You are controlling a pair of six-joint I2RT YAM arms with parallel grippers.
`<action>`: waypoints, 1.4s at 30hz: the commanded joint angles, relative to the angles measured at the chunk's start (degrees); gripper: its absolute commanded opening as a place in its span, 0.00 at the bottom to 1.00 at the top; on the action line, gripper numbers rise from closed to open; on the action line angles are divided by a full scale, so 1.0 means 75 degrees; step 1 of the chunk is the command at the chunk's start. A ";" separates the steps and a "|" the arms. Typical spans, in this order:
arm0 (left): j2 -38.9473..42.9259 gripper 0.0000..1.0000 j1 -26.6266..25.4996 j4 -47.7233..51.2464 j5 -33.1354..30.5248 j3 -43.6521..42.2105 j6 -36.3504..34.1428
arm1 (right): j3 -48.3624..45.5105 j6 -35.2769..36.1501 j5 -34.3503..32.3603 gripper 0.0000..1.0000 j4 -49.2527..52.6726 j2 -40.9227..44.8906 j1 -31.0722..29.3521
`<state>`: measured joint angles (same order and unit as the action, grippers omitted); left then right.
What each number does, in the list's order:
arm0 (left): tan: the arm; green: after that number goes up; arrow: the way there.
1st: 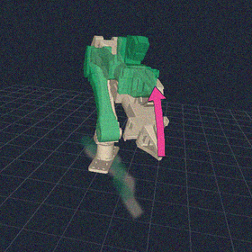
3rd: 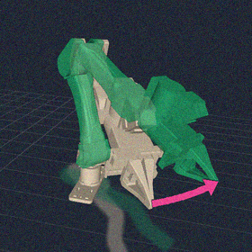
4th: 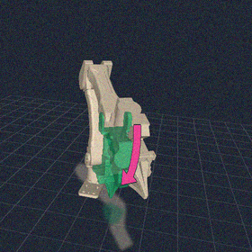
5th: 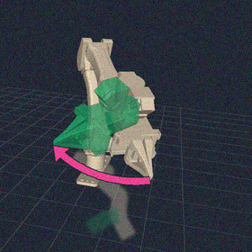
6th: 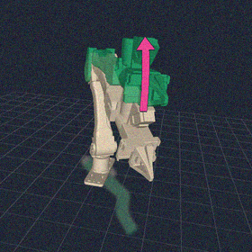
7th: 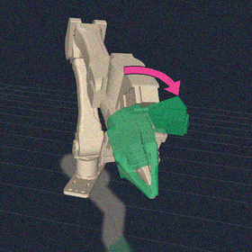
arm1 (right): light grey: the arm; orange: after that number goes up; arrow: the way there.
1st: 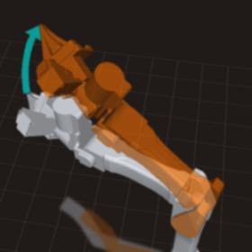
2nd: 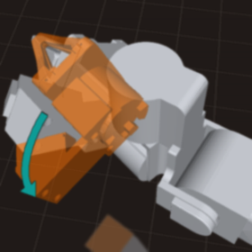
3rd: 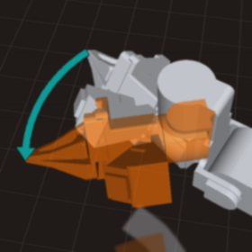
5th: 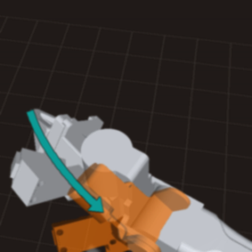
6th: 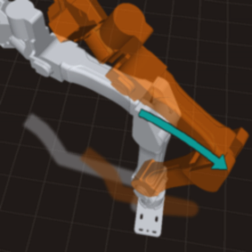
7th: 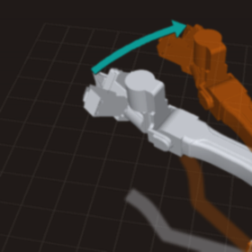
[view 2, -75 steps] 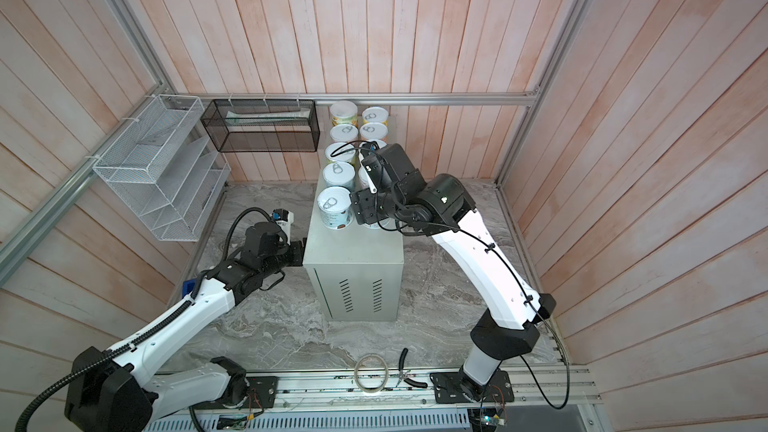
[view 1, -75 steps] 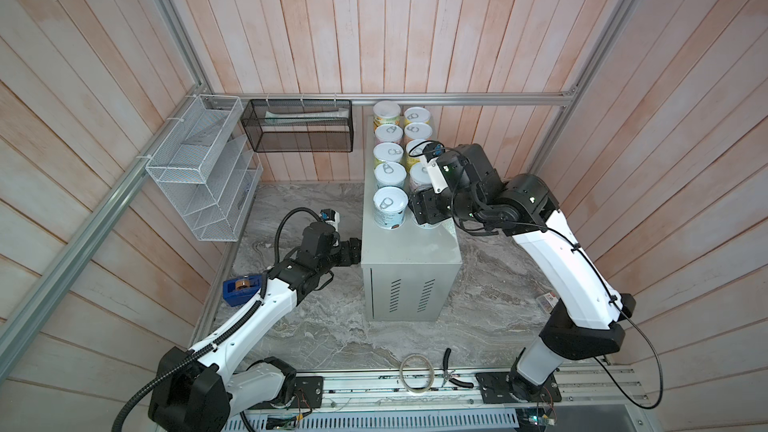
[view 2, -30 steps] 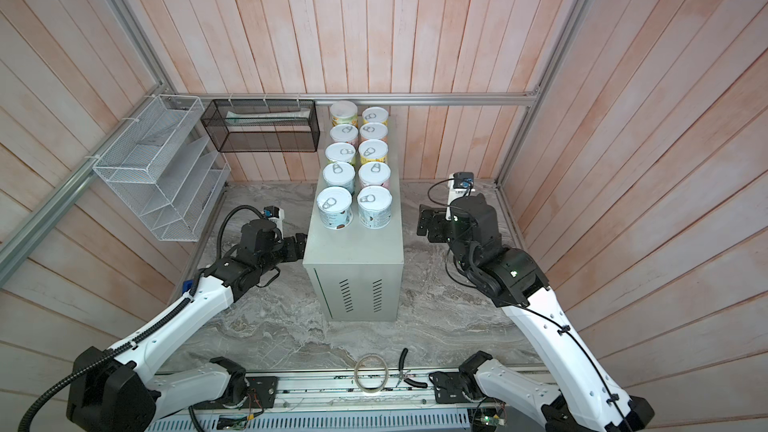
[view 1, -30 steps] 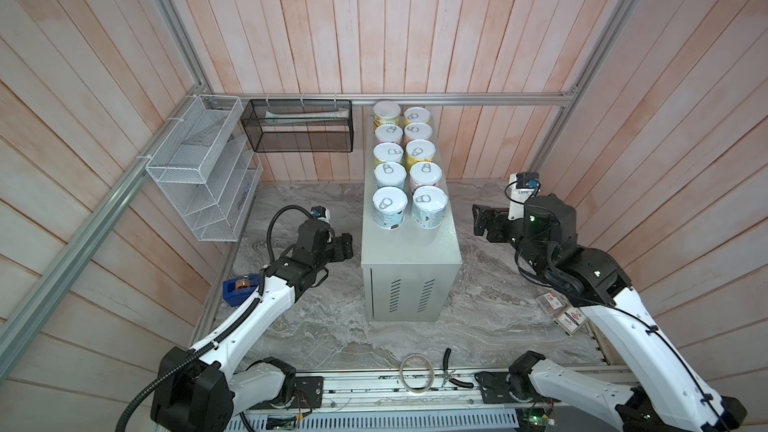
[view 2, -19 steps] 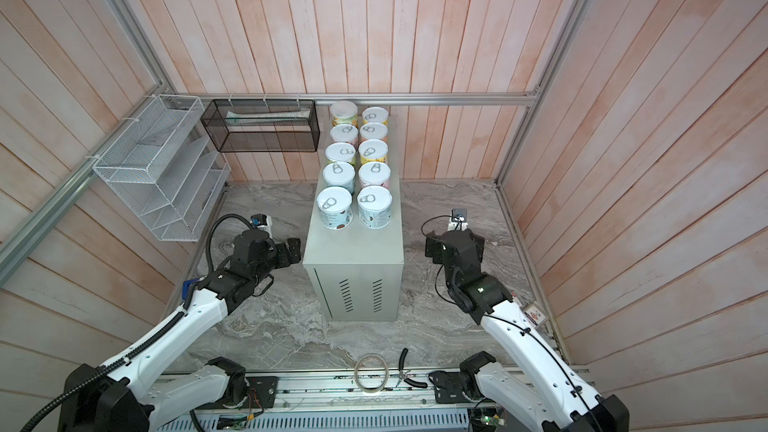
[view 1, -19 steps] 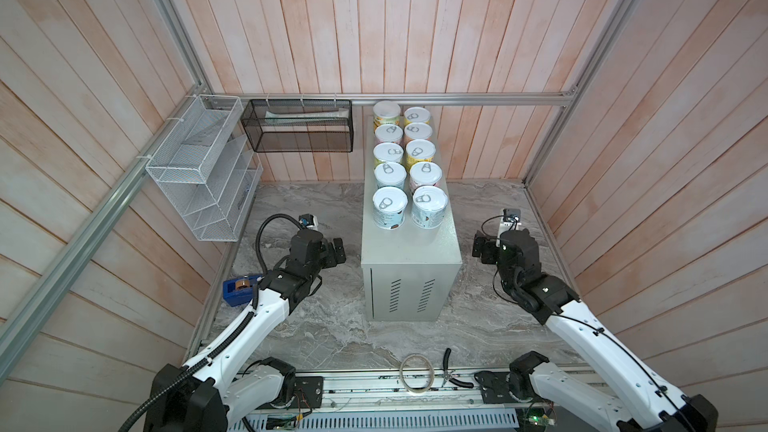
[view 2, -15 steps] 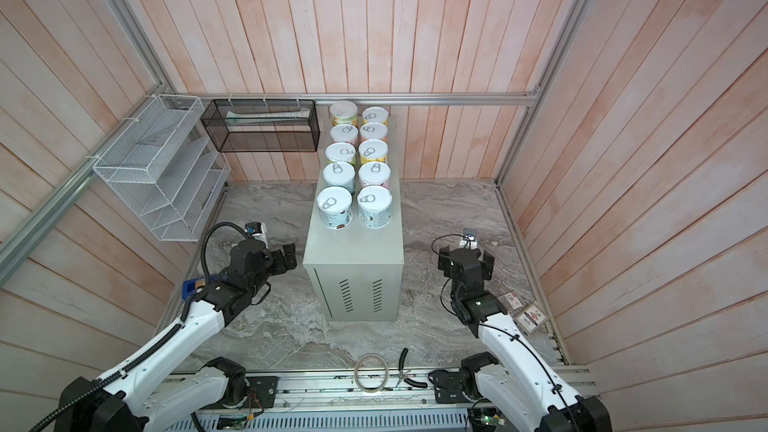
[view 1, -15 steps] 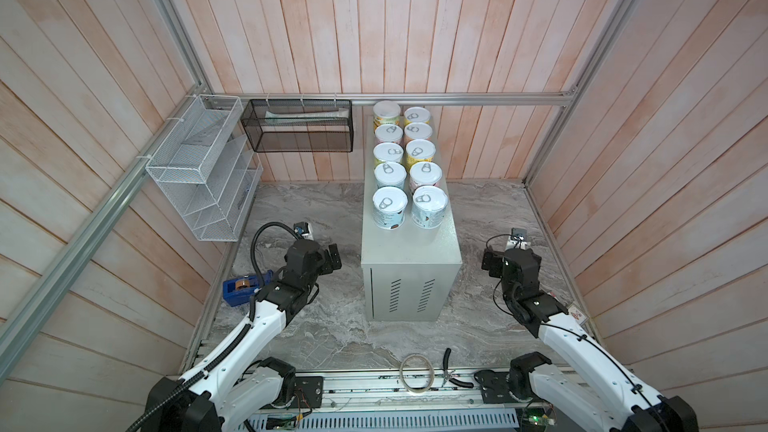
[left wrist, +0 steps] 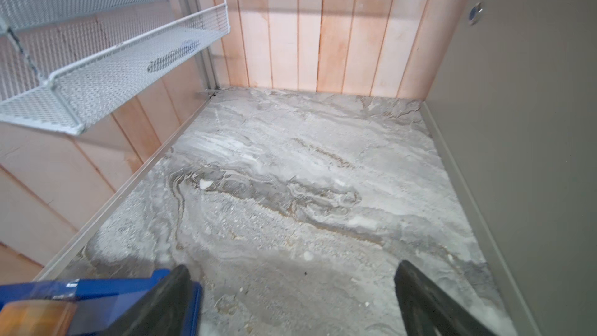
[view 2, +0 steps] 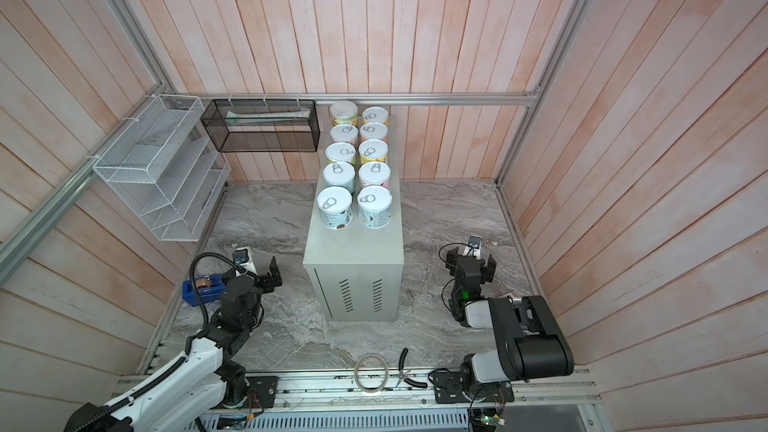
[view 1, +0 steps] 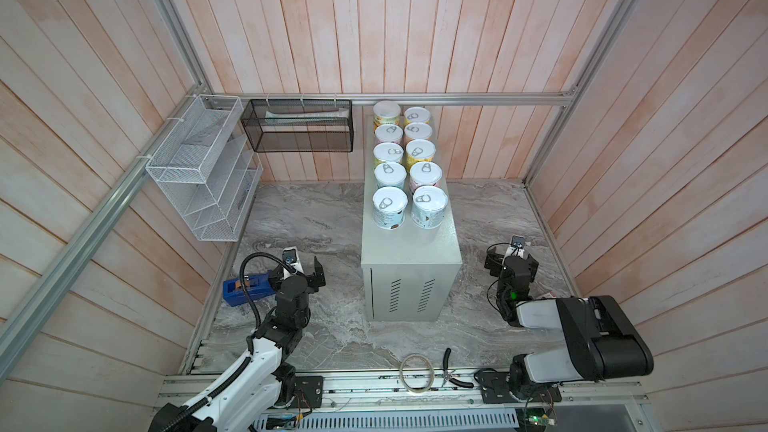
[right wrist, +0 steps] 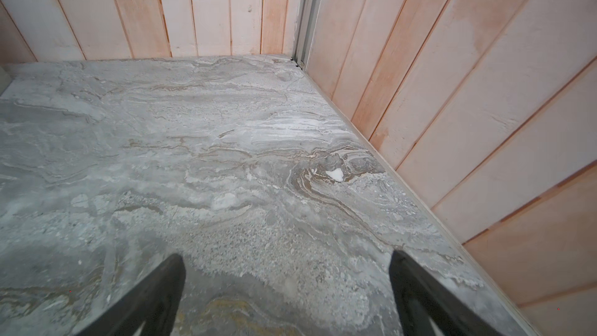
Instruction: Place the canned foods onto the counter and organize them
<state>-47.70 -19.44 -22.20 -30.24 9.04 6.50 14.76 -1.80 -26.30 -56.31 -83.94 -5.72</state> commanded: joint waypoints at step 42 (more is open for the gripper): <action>-0.5474 1.00 0.2592 -0.5612 0.2777 0.0969 -0.0422 | -0.0187 -0.0170 0.1986 0.98 -0.1828 -0.0398 0.0793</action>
<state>-88.62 0.21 -63.29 -10.24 14.81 3.05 12.53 -2.61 -10.44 -71.75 -87.09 0.36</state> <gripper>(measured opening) 0.997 0.981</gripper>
